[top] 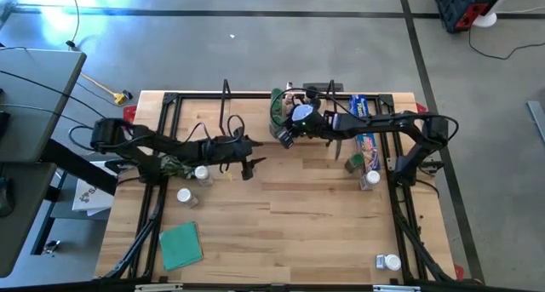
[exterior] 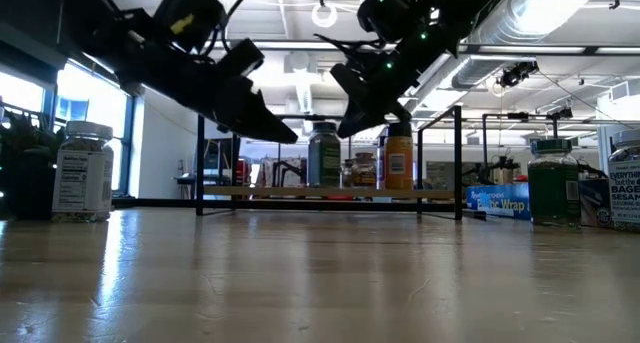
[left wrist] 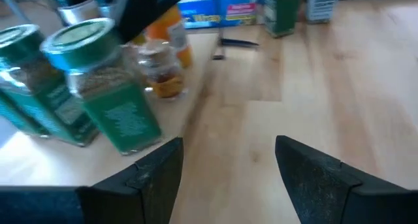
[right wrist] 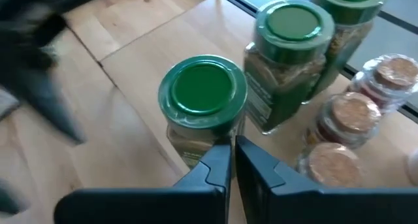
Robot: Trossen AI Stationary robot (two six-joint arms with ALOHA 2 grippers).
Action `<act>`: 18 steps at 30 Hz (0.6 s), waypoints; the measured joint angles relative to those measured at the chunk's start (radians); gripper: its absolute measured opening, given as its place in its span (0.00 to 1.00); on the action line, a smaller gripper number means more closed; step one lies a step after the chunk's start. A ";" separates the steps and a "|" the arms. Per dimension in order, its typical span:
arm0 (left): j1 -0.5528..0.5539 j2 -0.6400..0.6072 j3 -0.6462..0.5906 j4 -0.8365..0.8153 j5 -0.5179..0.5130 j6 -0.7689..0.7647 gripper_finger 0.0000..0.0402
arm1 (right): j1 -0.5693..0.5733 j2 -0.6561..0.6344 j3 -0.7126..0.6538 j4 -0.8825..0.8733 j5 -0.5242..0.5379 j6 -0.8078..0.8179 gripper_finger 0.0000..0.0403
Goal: Shelf spices
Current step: Put the green seasoning bottle on the shelf align with the other green seasoning bottle
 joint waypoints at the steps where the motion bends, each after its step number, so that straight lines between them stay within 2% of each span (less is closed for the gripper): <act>1: 0.012 0.010 0.000 0.013 0.000 0.006 0.59 | 0.003 0.000 0.000 0.006 -0.006 0.001 0.04; 3: 0.037 0.032 0.000 0.051 0.005 0.020 0.59 | 0.005 0.000 0.000 0.008 -0.009 0.002 0.04; 9: 0.109 0.098 0.000 0.155 0.119 0.030 0.59 | 0.014 0.000 0.000 0.010 -0.013 0.018 0.04; 18: 0.175 0.167 0.001 0.251 0.135 0.041 0.59 | 0.016 0.000 0.000 0.012 -0.019 0.017 0.04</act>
